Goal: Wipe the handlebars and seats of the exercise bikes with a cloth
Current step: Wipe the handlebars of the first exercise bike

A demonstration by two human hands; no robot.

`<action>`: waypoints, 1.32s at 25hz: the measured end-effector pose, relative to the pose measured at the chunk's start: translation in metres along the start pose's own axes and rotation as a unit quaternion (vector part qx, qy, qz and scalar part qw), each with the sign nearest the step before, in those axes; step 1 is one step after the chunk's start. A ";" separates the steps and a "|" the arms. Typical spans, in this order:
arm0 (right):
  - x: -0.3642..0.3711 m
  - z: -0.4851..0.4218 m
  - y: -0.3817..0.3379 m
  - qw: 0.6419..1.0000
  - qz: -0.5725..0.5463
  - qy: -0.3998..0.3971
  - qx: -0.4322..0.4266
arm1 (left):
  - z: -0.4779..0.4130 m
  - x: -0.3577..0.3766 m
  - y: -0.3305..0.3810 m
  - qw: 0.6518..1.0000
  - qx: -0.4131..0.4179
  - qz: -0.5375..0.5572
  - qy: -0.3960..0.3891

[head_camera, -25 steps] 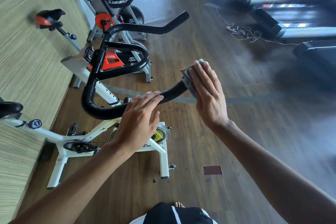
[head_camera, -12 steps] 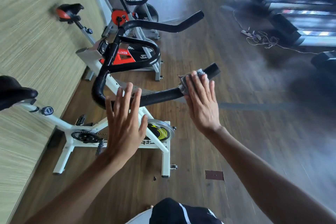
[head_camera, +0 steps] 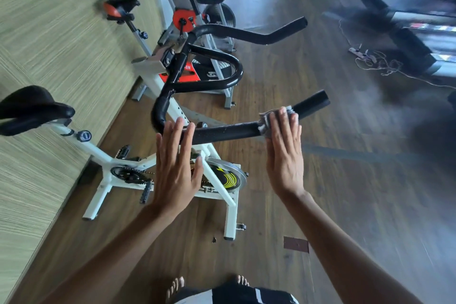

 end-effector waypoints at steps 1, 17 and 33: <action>0.002 0.003 -0.006 1.000 -0.012 0.010 0.026 | 0.002 -0.004 -0.010 1.000 0.000 0.008 0.001; 0.043 0.021 -0.153 0.980 -0.085 0.060 0.170 | 0.001 -0.019 -0.073 0.969 0.101 0.186 -0.129; 0.001 0.014 -0.163 0.970 -0.126 -0.197 0.066 | 0.017 -0.039 0.012 0.906 0.007 0.423 -0.019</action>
Point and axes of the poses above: each hand's wrist, its own z-axis away from the middle knuckle, its own x-axis out of the palm, y = z × x, the point moved 6 cm from there along -z, towards the middle knuckle, and after that the axes turned 13 degrees about z, right-handed, at the moved point
